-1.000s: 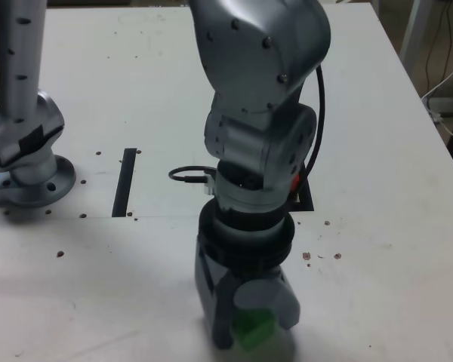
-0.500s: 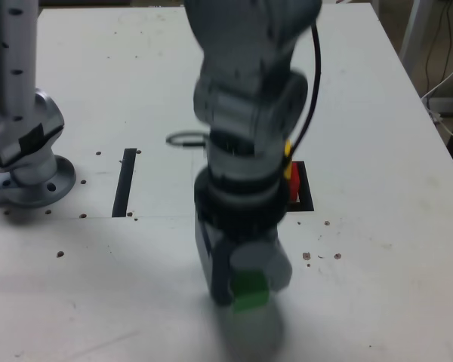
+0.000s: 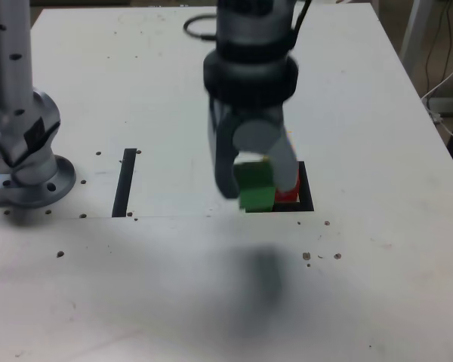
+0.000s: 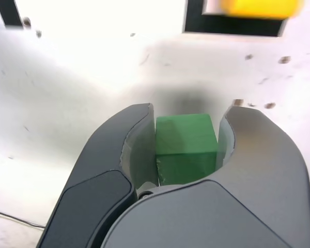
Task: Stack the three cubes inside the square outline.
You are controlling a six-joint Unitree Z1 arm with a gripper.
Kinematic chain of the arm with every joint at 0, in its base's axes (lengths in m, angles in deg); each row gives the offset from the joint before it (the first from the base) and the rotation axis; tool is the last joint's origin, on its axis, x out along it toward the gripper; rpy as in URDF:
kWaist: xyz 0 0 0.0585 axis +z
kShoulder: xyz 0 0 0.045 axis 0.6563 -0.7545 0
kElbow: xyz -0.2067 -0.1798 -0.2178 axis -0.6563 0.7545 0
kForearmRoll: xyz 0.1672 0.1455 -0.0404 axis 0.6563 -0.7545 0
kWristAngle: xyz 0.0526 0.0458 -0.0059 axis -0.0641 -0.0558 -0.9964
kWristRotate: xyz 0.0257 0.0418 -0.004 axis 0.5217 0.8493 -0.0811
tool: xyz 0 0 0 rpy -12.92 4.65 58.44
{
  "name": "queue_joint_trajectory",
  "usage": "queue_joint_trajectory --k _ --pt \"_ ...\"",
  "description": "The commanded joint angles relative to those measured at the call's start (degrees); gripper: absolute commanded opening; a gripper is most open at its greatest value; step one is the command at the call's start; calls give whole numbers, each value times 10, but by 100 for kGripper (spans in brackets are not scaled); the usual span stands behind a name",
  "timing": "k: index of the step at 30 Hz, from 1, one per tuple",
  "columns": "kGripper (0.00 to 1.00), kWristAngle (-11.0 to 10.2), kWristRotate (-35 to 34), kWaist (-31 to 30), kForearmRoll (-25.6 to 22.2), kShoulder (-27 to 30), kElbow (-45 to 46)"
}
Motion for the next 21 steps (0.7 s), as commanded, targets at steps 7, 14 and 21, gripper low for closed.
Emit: queue_joint_trajectory --k 7,14,21 --pt "14 11 110 65 -11 7 -20" --pt "14 -4 140 96 -12 -1 -28" --pt "14 -9 142 116 -12 -5 -26"
